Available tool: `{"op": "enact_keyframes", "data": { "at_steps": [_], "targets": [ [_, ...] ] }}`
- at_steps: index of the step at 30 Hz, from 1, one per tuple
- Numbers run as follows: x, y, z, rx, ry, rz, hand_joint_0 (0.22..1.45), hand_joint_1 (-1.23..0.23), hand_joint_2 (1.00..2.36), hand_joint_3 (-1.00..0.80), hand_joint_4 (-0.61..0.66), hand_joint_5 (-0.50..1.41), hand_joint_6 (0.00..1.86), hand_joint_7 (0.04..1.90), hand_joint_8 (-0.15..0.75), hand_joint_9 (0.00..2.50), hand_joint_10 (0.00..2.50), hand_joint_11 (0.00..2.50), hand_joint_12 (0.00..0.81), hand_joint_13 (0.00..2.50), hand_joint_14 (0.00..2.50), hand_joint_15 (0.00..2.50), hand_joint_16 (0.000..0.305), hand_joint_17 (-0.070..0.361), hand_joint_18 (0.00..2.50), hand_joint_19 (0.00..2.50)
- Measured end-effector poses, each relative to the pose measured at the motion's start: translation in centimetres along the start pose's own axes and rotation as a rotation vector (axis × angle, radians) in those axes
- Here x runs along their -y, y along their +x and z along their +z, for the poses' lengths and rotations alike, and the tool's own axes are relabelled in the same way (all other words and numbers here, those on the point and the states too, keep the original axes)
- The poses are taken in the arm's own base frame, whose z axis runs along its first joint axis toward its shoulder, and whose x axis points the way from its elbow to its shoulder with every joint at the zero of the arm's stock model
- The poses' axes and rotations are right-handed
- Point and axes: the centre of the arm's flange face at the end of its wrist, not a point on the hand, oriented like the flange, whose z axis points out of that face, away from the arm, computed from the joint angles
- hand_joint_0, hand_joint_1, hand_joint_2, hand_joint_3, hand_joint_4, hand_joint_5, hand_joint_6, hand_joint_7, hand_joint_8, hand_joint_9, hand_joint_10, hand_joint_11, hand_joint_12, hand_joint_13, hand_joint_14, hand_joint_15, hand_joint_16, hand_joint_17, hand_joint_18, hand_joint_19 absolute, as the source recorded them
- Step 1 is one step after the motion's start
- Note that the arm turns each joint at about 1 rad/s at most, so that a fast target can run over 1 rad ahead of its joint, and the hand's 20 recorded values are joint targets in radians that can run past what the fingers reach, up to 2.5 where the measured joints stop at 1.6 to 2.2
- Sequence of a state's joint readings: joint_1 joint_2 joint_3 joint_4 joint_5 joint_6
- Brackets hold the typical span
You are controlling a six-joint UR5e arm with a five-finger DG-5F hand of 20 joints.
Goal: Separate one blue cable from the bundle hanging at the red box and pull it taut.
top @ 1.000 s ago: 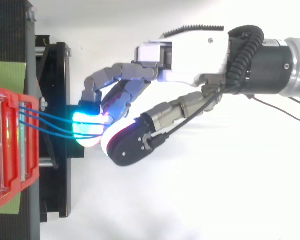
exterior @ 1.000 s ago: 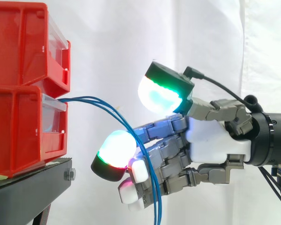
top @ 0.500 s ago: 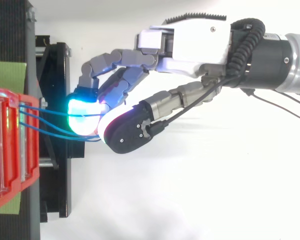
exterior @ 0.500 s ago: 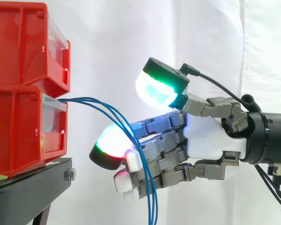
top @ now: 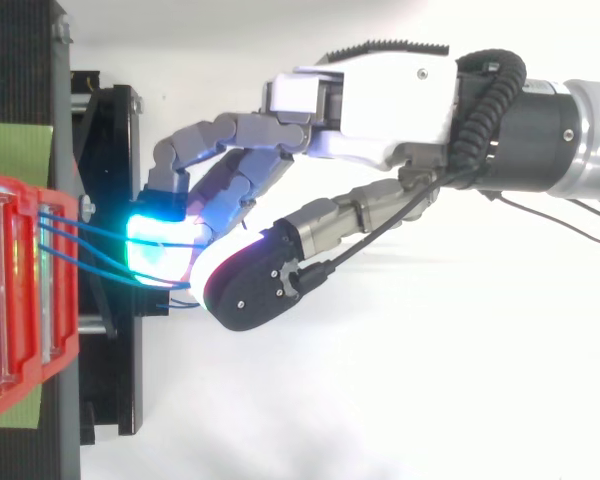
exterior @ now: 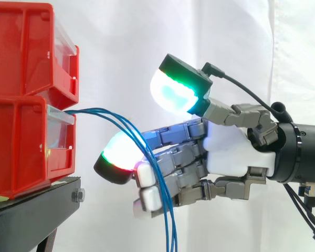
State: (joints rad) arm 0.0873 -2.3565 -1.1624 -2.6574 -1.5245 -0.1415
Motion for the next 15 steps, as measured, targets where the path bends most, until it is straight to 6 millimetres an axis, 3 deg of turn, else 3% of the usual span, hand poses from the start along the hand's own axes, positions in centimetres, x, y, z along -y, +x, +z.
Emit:
{"op": "enact_keyframes", "data": {
  "at_steps": [8, 15],
  "targets": [
    [0.39, 0.33, 0.03, 0.001, 0.005, 0.001, 0.60, -0.54, 1.00, -0.45, 0.26, -0.14, 0.50, 1.07, 0.302, 0.91, 0.02, 0.56, 0.347, 1.09, 0.02, 0.72, 0.034, 0.075, 0.54, 0.51],
    [0.41, 0.42, 0.04, 0.001, 0.006, 0.002, 0.59, -0.52, 1.01, -0.45, 0.26, -0.14, 0.50, 1.07, 0.308, 0.91, 0.02, 0.55, 0.369, 1.18, 0.02, 0.66, 0.034, 0.076, 0.63, 0.48]
  ]
}}
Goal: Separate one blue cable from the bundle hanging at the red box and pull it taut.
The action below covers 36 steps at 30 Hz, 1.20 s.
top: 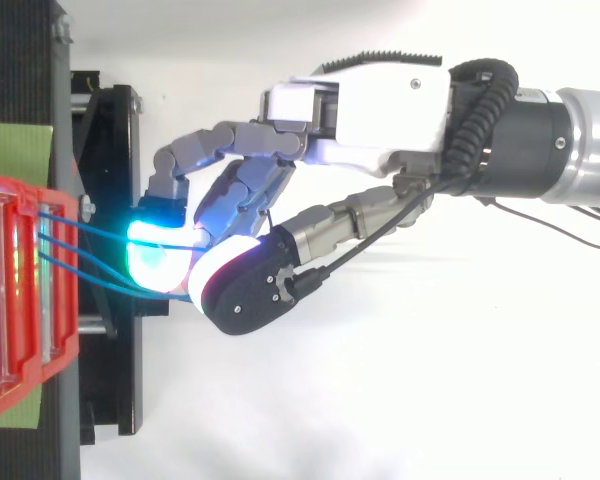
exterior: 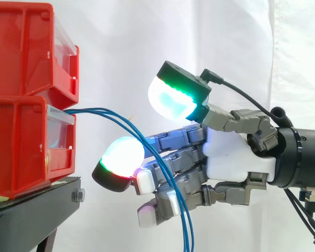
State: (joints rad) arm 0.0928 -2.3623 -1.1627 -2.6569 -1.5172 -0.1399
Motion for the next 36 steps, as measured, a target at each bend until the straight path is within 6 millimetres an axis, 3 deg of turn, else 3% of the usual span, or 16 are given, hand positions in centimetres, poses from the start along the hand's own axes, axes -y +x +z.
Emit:
{"op": "enact_keyframes", "data": {
  "at_steps": [14, 26, 36],
  "targets": [
    [0.0, 0.2, 0.1, 0.014, -0.001, 0.003, 0.59, -0.52, 1.01, -0.45, 0.26, -0.14, 0.50, 1.06, 0.316, 0.90, 0.02, 0.53, 0.409, 1.23, 0.02, 0.49, 0.033, 0.075, 0.63, 0.42],
    [-0.1, 1.2, 0.2, 0.030, 0.003, 0.022, 0.60, -0.57, 1.00, -0.48, 0.26, -0.14, 0.50, 1.08, 0.310, 0.87, 0.02, 0.54, 0.376, 1.43, 0.02, 0.73, 0.033, 0.075, 0.60, 0.43],
    [-0.2, 2.1, 0.3, 0.029, 0.003, 0.036, 0.61, -0.62, 1.00, -0.48, 0.24, -0.15, 0.50, 1.10, 0.297, 0.86, 0.02, 0.57, 0.361, 1.36, 0.02, 0.81, 0.033, 0.074, 0.58, 0.45]
  ]
}}
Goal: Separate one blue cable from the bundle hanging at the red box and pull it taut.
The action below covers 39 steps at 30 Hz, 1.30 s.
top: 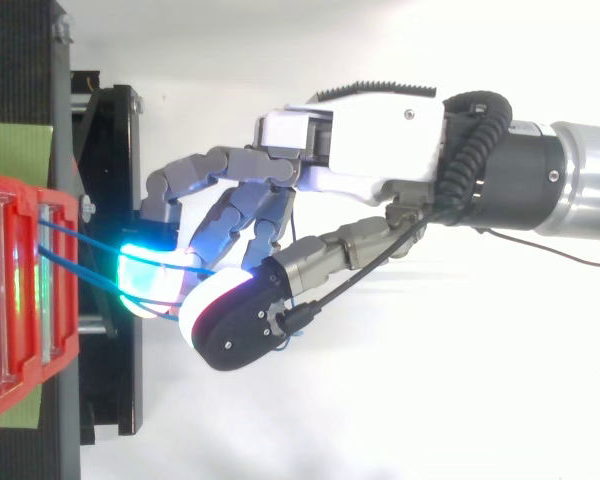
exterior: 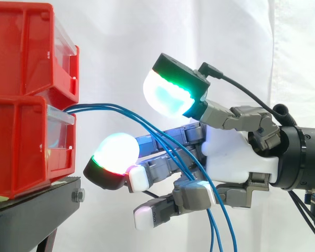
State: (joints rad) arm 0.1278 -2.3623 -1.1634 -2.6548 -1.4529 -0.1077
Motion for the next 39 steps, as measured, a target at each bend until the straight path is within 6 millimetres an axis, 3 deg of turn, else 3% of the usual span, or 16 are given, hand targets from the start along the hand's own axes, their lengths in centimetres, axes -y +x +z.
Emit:
{"op": "enact_keyframes", "data": {
  "at_steps": [13, 31, 39],
  "targets": [
    [-2.1, -0.4, -0.2, -0.009, 0.001, 0.003, 0.64, -0.62, 1.01, -0.40, 0.15, -0.13, 0.50, 1.29, 0.295, 0.90, 0.02, 0.61, 0.358, 1.36, 0.03, 0.84, 0.032, 0.073, 0.57, 0.45],
    [-3.0, -2.3, -1.0, -0.012, 0.040, -0.002, 0.69, -0.70, 1.02, -0.29, 0.12, -0.22, 0.82, 0.82, 0.284, 0.86, 0.02, 0.72, 0.354, 1.33, 0.02, 0.88, 0.032, 0.072, 0.57, 0.45],
    [-3.0, -2.6, -1.0, -0.009, 0.040, -0.002, 0.74, -0.80, 1.01, -0.44, 0.15, -0.23, 0.87, 0.78, 0.274, 0.85, 0.02, 0.77, 0.346, 1.27, 0.02, 0.89, 0.033, 0.074, 0.57, 0.45]
  ]
}}
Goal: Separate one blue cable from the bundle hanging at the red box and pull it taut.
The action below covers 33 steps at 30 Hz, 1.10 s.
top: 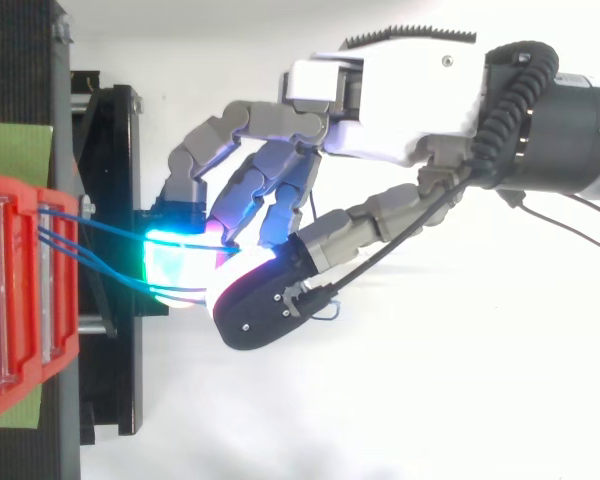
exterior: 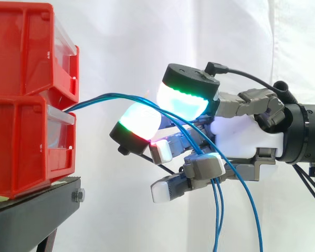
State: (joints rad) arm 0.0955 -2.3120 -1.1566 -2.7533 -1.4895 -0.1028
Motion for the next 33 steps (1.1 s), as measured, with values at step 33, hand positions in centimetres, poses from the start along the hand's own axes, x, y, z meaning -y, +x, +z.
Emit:
{"op": "enact_keyframes", "data": {
  "at_steps": [33],
  "targets": [
    [0.05, -0.12, -0.08, 0.001, 0.006, 0.001, 0.70, -0.78, 1.02, -0.32, -0.02, -0.22, 0.93, 1.03, 0.268, 0.88, 0.02, 0.79, 0.347, 1.09, 0.03, 0.83, 0.043, 0.098, 0.56, 0.52]
  ]
}}
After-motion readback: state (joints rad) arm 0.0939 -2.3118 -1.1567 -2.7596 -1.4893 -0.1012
